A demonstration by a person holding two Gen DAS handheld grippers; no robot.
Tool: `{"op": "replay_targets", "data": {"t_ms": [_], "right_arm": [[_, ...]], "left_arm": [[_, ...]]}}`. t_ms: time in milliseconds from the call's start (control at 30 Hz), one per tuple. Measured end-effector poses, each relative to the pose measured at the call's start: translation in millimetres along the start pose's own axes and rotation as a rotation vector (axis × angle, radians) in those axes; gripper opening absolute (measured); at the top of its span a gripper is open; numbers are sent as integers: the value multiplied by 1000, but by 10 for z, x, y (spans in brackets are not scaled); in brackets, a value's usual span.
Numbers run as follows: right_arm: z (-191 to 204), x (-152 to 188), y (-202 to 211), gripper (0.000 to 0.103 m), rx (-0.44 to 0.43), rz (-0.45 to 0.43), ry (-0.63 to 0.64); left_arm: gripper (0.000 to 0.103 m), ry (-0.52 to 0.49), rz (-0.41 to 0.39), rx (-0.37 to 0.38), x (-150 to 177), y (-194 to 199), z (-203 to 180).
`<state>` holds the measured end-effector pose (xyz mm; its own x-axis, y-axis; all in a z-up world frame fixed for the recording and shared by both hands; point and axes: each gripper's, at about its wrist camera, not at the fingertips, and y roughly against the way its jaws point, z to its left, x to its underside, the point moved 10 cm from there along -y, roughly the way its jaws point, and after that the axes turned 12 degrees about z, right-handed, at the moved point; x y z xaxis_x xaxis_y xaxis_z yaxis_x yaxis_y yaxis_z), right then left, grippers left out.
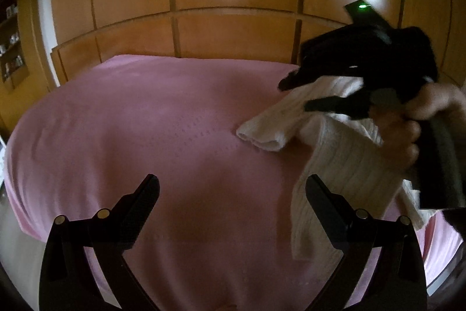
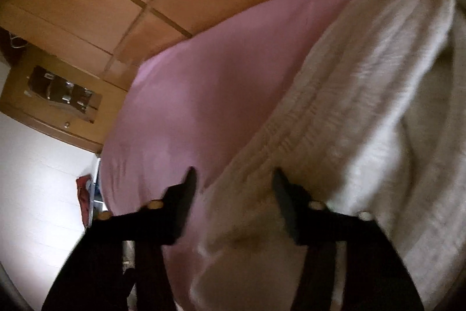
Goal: Fold small clothes
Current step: 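Grasp the sweater with the right gripper and lift it off the bed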
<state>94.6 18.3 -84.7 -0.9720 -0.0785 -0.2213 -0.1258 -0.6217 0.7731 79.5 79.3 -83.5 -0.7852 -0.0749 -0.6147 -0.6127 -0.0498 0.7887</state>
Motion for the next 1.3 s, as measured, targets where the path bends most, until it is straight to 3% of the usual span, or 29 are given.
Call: {"op": "replay_targets", "data": {"t_ms": [33, 67, 133, 300, 433, 500, 533, 567, 633, 700, 800, 900, 967, 1033, 1133, 1300], "right_arm": [[24, -13, 13, 5, 14, -10, 12], [63, -22, 58, 1, 14, -26, 28], [142, -21, 216, 1, 22, -80, 77], [93, -16, 1116, 0, 114, -281, 164], [-374, -2, 2095, 0, 244, -444, 139], [-554, 80, 2349, 0, 239, -442, 122], [-606, 119, 2396, 5, 225, -438, 112], [-641, 170, 2377, 27, 207, -429, 105], [-620, 225, 2236, 80, 176, -419, 113], [-428, 227, 1844, 76, 132, -359, 156], [-199, 302, 1118, 76, -6, -181, 130], [-95, 358, 413, 73, -71, -8, 106], [-96, 312, 6, 66, -85, 72, 42], [-137, 191, -171, 59, -52, 66, -3], [-105, -26, -83, 7, -70, -11, -54], [-113, -159, 856, 7, 22, -230, 47]], "left_arm": [[99, 0, 3, 2, 4, -1, 3], [99, -1, 6, 4, 6, -4, 5], [99, -11, 10, 9, 30, -1, -1], [99, -19, 19, 35, 84, 5, -49], [99, -49, 14, 75, 106, 44, -157], [99, -60, 15, 87, 114, 31, -200], [99, -61, 17, 93, 115, 16, -213], [99, -62, 18, 101, 119, 8, -230], [99, -61, 24, 114, 110, -23, -223], [99, -69, 27, 118, 129, -12, -235], [99, -79, 17, 115, 130, 19, -199], [99, -79, 7, 116, 112, 23, -175], [99, -74, 3, 124, 118, 35, -131], [99, -71, 4, 131, 118, 21, -123], [99, -73, 14, 155, 107, 5, -136], [99, -131, -1, 222, 41, 42, -346]]}}
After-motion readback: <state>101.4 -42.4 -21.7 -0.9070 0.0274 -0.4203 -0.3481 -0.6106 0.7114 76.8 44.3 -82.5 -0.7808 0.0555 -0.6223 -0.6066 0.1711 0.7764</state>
